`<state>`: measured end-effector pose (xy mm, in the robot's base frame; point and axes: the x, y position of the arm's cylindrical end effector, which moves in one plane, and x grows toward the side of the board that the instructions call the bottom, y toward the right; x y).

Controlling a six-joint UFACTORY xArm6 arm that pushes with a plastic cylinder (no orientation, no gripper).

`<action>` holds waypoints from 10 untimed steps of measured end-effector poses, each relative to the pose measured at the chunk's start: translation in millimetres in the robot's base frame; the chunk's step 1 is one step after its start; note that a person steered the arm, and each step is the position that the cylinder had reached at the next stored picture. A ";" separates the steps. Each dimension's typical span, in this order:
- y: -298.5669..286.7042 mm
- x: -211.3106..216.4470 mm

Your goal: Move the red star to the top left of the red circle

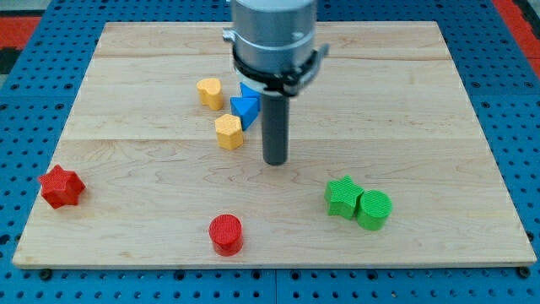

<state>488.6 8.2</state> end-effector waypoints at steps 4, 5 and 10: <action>-242.3 -3.8; -256.7 -4.7; -268.3 69.7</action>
